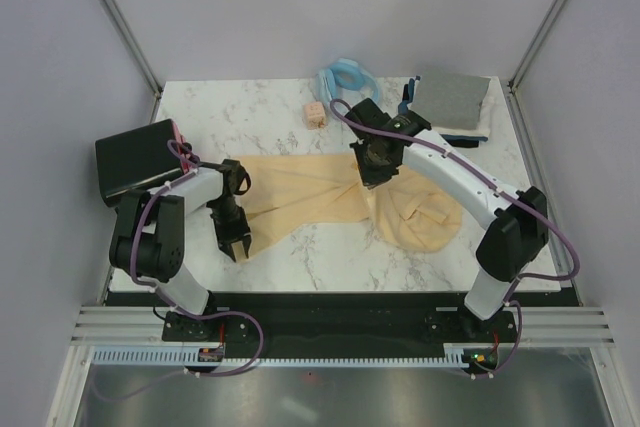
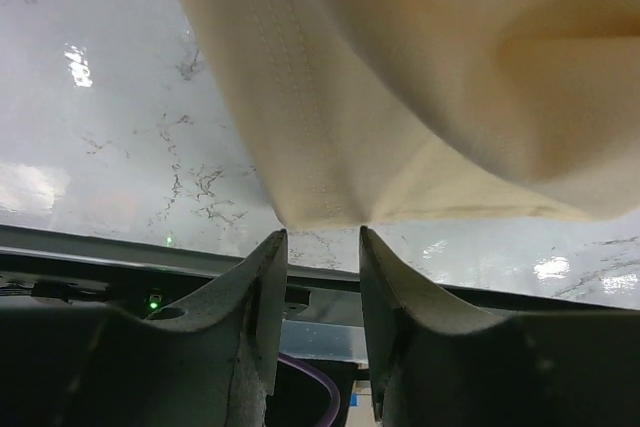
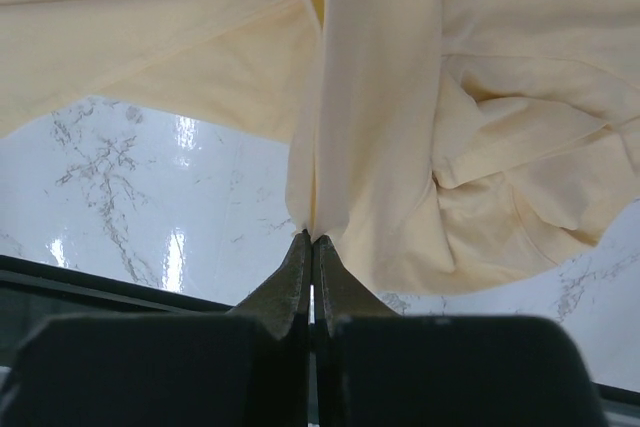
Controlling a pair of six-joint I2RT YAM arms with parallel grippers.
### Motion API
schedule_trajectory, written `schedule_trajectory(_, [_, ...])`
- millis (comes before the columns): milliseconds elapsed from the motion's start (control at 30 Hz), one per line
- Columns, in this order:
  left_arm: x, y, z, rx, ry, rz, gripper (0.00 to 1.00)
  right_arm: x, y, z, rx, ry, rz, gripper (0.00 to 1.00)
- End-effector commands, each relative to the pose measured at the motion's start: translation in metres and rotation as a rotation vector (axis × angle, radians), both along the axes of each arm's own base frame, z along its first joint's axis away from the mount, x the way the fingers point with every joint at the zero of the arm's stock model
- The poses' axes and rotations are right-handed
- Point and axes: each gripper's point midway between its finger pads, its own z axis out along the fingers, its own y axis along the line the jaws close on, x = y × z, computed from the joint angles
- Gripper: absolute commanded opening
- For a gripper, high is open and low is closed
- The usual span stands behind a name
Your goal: Fold and stack the t-shirts
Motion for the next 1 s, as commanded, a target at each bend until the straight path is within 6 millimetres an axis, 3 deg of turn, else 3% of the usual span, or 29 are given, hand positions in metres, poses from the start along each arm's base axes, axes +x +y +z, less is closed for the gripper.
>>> schedule_trajectory(0, [0.001,-0.002,-0.006,0.01,0.012,0.029,0.43,0.0,-0.006,0.021,0.044,-0.045,0.003,0.0])
schedule_trajectory(500, [-0.001,0.013,-0.016,0.102,0.038,0.019,0.4,0.003,-0.013,0.053,0.137,-0.093,-0.019,0.0])
schedule_trajectory(567, [-0.001,0.012,-0.018,0.098,0.042,0.019,0.35,0.004,-0.014,0.058,0.148,-0.103,-0.026,0.0])
schedule_trajectory(633, [-0.002,0.012,-0.021,0.094,0.053,0.016,0.21,0.004,-0.015,0.061,0.156,-0.111,-0.031,0.0])
schedule_trajectory(867, [0.007,0.008,-0.019,0.073,0.025,0.007,0.02,0.005,-0.03,0.06,0.136,-0.125,-0.075,0.0])
schedule_trajectory(967, [0.012,0.008,-0.011,0.07,-0.011,0.007,0.02,0.006,-0.044,0.059,0.096,-0.147,-0.127,0.0])
